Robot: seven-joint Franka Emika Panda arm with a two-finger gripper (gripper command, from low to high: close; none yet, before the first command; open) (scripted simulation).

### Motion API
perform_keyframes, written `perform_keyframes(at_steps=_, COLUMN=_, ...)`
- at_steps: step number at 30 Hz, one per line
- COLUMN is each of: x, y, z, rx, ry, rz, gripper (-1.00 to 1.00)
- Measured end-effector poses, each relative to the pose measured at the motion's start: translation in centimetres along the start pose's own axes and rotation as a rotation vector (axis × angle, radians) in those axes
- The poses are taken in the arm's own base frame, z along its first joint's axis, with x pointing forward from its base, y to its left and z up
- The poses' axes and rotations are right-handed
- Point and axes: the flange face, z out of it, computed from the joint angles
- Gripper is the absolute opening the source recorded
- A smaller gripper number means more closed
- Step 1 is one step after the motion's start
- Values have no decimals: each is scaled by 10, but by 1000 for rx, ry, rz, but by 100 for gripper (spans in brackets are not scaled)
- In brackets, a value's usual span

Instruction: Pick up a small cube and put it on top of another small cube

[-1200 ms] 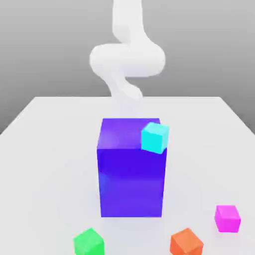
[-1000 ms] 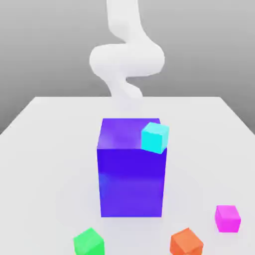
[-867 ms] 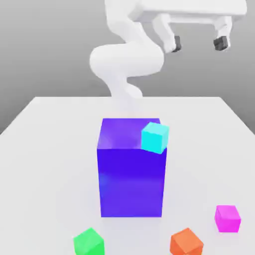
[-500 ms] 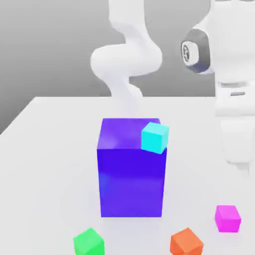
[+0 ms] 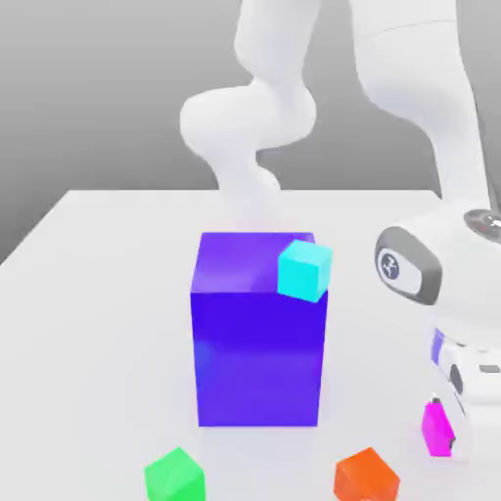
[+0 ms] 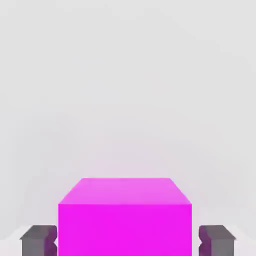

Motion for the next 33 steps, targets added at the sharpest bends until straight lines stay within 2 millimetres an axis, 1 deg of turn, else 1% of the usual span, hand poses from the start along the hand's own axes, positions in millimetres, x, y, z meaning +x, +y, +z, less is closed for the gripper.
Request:
perform_keyframes(at_steps=1, x=0, y=0, z=0, rx=0, ry=0, rz=0, gripper=-100)
perform_keyframes(at_steps=2, x=-1, y=0, z=5, rx=0, ry=-1, rz=-1, gripper=-100)
perform_keyframes(at_steps=3, x=0, y=0, z=1, rx=0, ry=-1, rz=-1, gripper=-100)
perform_keyframes(at_steps=5, x=1, y=0, z=-19, rx=-1, ry=0, rz=-2, gripper=-100)
perform_keyframes(at_steps=7, x=0, y=0, z=-43, rx=-1, ry=-1, rz=-1, gripper=-100)
perform_keyframes(at_steps=8, x=-1, y=3, z=-53, rx=0, ry=-1, rz=10, gripper=-100)
perform_keyframes(at_steps=10, x=-4, y=27, z=-57, rx=-6, ry=-2, rz=97, gripper=-100)
perform_keyframes(at_steps=11, x=-6, y=46, z=-61, rx=-13, ry=2, rz=132, gripper=-100)
perform_keyframes(at_steps=13, x=-16, y=97, z=-74, rx=-31, ry=14, rz=194, gripper=-100)
perform_keyframes(at_steps=15, x=-33, y=149, z=-88, rx=-50, ry=23, rz=246, gripper=-100)
perform_keyframes(at_steps=18, x=-70, y=216, z=-103, rx=-65, ry=24, rz=317, gripper=-100)
perform_keyframes(at_steps=20, x=-102, y=253, z=-107, rx=-52, ry=11, rz=360, gripper=-100)
perform_keyframes(at_steps=22, x=-139, y=285, z=-108, rx=-30, ry=-1, rz=400, gripper=-100)
perform_keyframes(at_steps=23, x=-157, y=299, z=-109, rx=-17, ry=-4, rz=420, gripper=-100)
perform_keyframes(at_steps=24, x=-166, y=304, z=-110, rx=-7, ry=-3, rz=409, gripper=-100)
perform_keyframes(at_steps=25, x=-170, y=307, z=-105, rx=-3, ry=-1, rz=402, gripper=-100)
perform_keyframes(at_steps=27, x=-173, y=310, z=-86, rx=-1, ry=1, rz=396, gripper=-100)
perform_keyframes(at_steps=29, x=-174, y=310, z=-60, rx=0, ry=0, rz=395, gripper=-100)
perform_keyframes(at_steps=30, x=-175, y=310, z=-51, rx=1, ry=-1, rz=396, gripper=100)
perform_keyframes(at_steps=33, x=-175, y=310, z=-51, rx=1, ry=-1, rz=396, gripper=100)
